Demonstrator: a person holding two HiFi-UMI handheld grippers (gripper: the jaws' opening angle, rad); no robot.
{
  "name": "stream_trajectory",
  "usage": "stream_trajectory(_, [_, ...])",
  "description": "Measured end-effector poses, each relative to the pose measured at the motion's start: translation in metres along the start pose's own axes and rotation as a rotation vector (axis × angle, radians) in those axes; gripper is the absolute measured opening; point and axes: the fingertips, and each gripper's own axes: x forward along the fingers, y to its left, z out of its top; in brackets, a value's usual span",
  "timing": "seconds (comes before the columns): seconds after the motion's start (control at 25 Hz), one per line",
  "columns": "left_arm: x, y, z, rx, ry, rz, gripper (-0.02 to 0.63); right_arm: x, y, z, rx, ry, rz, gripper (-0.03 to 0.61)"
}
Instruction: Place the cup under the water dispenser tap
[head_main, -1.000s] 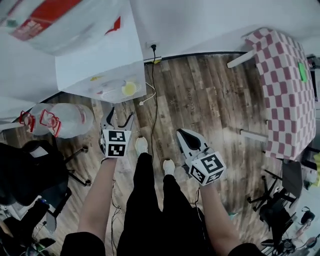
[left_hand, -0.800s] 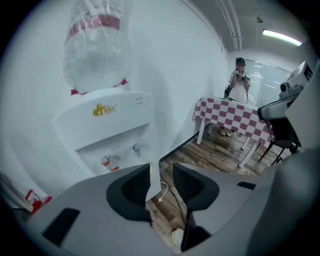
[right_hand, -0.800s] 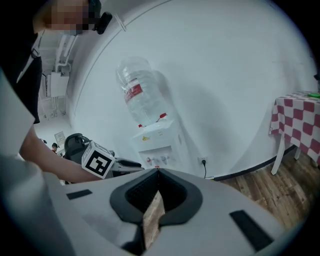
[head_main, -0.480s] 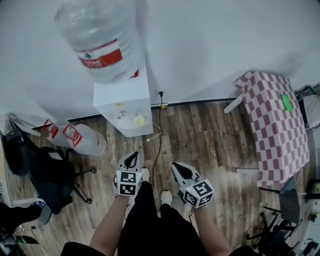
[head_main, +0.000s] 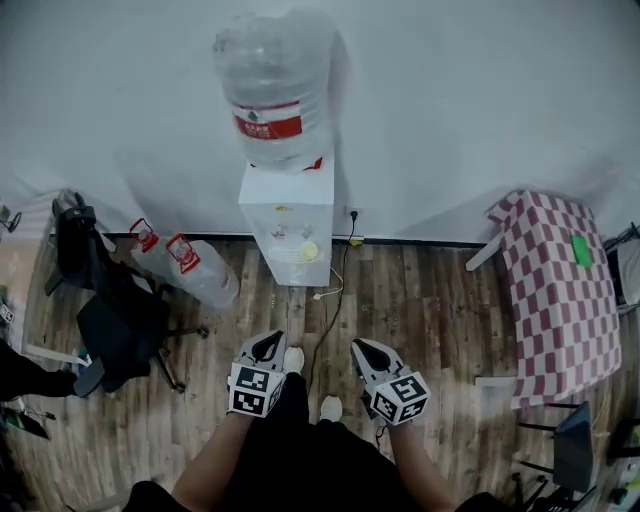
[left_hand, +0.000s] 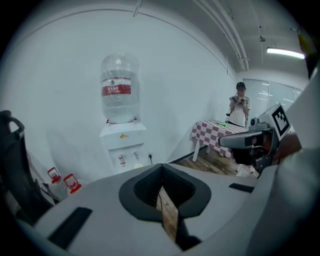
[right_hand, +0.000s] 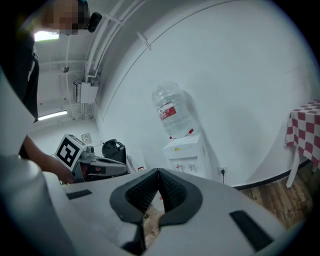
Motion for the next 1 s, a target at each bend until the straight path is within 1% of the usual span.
stream_trajectory(0.2, [-0.032, 0.001, 0.000, -0.050, -0.051, 0.034, 0.015, -0.010, 0.014, -0.003, -0.018, -0.002, 0.016, 0.021])
stream_trajectory(0.32, [-0.045, 0.002, 0.000, -0.045, -0.070, 0.035, 0.015, -0.017, 0.022, 0.004, -0.039, -0.014, 0.005, 0.021])
stream_trajectory(0.52, [-0.065, 0.007, 0.001, -0.001, -0.106, 0.005, 0.015, -0.023, 0.046, 0.017, -0.069, -0.045, -0.021, 0.021])
stream_trajectory(0.68, [-0.094, 0.012, -0.002, 0.010, -0.136, -0.050, 0.015, -0.027, 0.075, 0.011, -0.065, -0.047, -0.056, 0.021])
stream_trajectory(0.8, [-0.120, 0.020, -0.016, 0.010, -0.142, -0.107, 0.015, -0.032, 0.102, -0.002, -0.051, -0.049, -0.098, 0.021])
stream_trajectory(1.0, [-0.162, 0.047, -0.058, -0.001, -0.129, -0.136, 0.014, -0.034, 0.151, -0.028, -0.037, -0.038, -0.139, 0.021])
